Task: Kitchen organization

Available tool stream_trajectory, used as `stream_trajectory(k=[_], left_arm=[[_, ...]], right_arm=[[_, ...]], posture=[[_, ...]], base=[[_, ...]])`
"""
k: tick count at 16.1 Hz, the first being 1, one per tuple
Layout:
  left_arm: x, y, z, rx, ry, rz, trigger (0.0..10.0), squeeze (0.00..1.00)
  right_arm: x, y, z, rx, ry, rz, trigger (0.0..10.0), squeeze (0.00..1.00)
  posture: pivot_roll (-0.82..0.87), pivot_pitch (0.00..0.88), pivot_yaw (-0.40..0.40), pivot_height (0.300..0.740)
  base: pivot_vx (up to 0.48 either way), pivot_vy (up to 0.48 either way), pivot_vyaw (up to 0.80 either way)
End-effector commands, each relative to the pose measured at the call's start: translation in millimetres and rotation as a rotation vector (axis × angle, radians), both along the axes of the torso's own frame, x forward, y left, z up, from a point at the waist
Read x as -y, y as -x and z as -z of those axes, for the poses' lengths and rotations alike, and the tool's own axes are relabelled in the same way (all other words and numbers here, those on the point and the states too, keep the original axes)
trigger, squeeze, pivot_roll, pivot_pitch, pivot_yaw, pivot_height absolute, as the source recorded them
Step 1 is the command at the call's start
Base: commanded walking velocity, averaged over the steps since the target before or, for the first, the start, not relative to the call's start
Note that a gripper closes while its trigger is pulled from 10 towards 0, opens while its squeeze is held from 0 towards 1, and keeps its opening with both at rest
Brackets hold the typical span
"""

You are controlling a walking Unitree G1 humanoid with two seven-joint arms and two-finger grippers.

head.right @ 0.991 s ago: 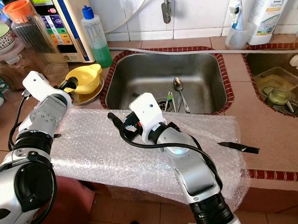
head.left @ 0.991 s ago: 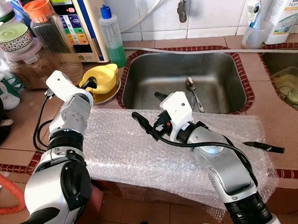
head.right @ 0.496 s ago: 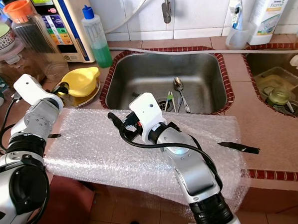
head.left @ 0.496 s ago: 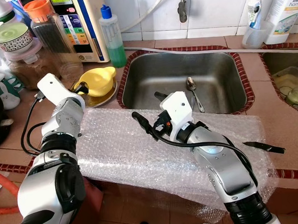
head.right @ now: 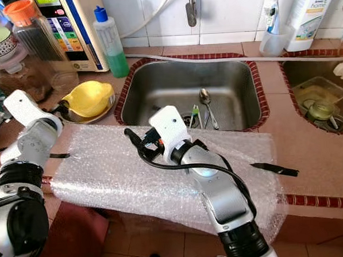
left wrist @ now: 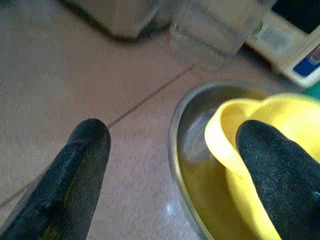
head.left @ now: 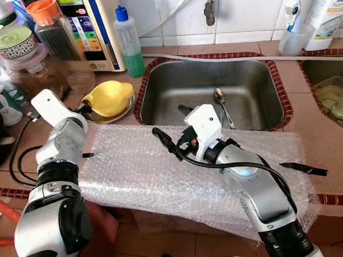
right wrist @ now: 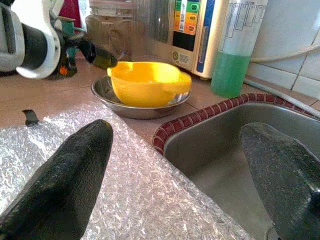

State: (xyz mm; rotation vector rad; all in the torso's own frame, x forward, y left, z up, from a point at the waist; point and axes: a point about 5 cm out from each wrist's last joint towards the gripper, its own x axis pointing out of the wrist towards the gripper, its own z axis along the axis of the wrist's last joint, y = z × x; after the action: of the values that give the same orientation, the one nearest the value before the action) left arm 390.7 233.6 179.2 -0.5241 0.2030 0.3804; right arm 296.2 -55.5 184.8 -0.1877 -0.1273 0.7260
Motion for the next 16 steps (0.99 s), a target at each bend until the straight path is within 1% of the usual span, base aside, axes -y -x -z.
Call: stream_trajectory(k=[1, 2, 3, 4, 5, 7, 9, 11, 14, 16], left_arm=[[-2.5, -0.9, -11.6, 0.027, -0.007, -0.011, 10.0, 0.00], [1.1, -2.6, -17.8, 0.044, -0.003, -0.006, 10.0, 0.00], [8.9, -6.3, -28.0, 0.074, 0.015, 0.012, 10.0, 0.00], [8.9, -6.3, -28.0, 0.074, 0.015, 0.012, 10.0, 0.00], [17.8, -9.8, -38.1, 0.098, 0.034, 0.037, 10.0, 0.00], [28.4, -11.7, -43.8, 0.101, 0.049, 0.070, 10.0, 0.00], [37.1, -10.9, -43.0, 0.086, 0.031, 0.099, 10.0, 0.00], [40.3, -8.3, -35.5, 0.052, 0.022, 0.105, 10.0, 0.00], [36.4, -3.2, -31.6, 0.033, 0.012, 0.091, 10.0, 0.00], [35.1, -0.1, -25.5, 0.015, 0.007, 0.091, 10.0, 0.00]], right_arm=[[-4.7, 0.0, -2.7, 0.009, -0.004, -0.020, 10.0, 0.85], [-4.9, -0.2, -2.8, 0.009, -0.003, -0.022, 10.0, 0.85], [-4.8, -0.7, -3.1, 0.010, -0.002, -0.023, 10.0, 0.84], [-4.8, -0.7, -3.1, 0.010, -0.002, -0.023, 10.0, 0.84], [-5.4, -0.7, -3.6, 0.012, -0.002, -0.023, 10.0, 0.85], [-5.6, -0.3, -3.4, 0.012, 0.000, -0.024, 10.0, 0.85], [-5.3, -0.2, -3.2, 0.013, -0.001, -0.021, 10.0, 0.85], [-5.3, -0.5, -3.6, 0.014, -0.002, -0.019, 10.0, 0.85], [-5.1, -0.6, -3.5, 0.014, -0.003, -0.018, 10.0, 0.84], [-6.6, -0.6, -3.5, 0.014, -0.003, -0.024, 10.0, 0.85]], posture=[[-0.25, 0.120, 0.127, 0.740], [-0.25, 0.119, 0.127, 0.740], [-0.25, 0.118, 0.127, 0.740], [-0.25, 0.118, 0.127, 0.740], [-0.25, 0.118, 0.127, 0.740], [-0.26, 0.117, 0.130, 0.740], [-0.26, 0.116, 0.136, 0.740], [-0.26, 0.115, 0.139, 0.740], [-0.25, 0.113, 0.140, 0.740], [-0.25, 0.112, 0.138, 0.740]], base=[[0.000, 0.000, 0.00], [0.000, 0.000, 0.00], [0.000, 0.000, 0.00], [0.000, 0.000, 0.00], [0.000, 0.000, 0.00], [0.000, 0.000, 0.00], [0.000, 0.000, 0.00], [0.000, 0.000, 0.00], [0.000, 0.000, 0.00], [0.000, 0.000, 0.00]])
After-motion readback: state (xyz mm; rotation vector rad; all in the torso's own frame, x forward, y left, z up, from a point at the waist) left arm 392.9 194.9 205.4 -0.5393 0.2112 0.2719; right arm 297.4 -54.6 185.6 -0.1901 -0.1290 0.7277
